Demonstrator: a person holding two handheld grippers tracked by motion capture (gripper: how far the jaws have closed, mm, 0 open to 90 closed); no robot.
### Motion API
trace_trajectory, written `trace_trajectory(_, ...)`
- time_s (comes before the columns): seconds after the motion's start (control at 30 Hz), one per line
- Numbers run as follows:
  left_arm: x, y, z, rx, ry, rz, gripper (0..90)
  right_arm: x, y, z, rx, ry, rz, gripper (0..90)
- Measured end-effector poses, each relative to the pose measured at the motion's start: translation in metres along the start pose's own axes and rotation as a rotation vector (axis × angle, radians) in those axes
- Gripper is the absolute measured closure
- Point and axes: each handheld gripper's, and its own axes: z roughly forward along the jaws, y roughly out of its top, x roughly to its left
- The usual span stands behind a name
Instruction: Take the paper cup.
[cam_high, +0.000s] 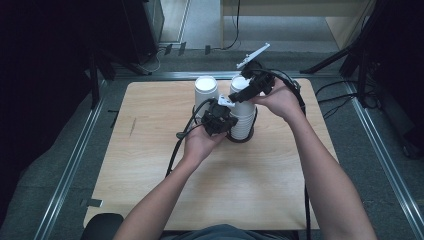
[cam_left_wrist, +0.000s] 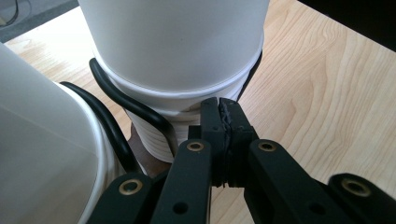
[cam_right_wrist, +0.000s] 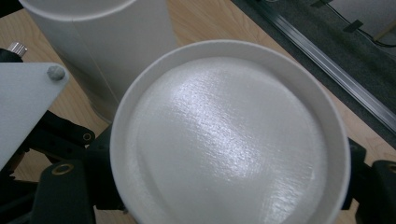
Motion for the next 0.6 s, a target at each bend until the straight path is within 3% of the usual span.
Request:
trace_trajectory(0.2, 0.0, 0.0, 0.0, 0.001, -0.001, 0.003, 89.6, 0.001, 0.002, -0.001, 0.013, -0.003, -0.001, 22.6)
trace_trajectory(0.27, 0.0, 0.0, 0.0, -0.004, 0.0, -0.004, 89.5, 0.001, 0.003, -0.004, -0.005, -0.003, 0.004, 23.4)
trace_trajectory(0.37, 0.0, 0.0, 0.0, -0.004, -0.002, -0.005, 89.4, -0.002, 0.009, -0.018, -0.057, 0.014, 0.027, 23.7)
trace_trajectory(0.6, 0.001, 0.0, 0.0, 0.005, -0.021, -0.013, 88.2, -0.001, 0.027, -0.044, -0.053, 0.034, 0.009, 23.4)
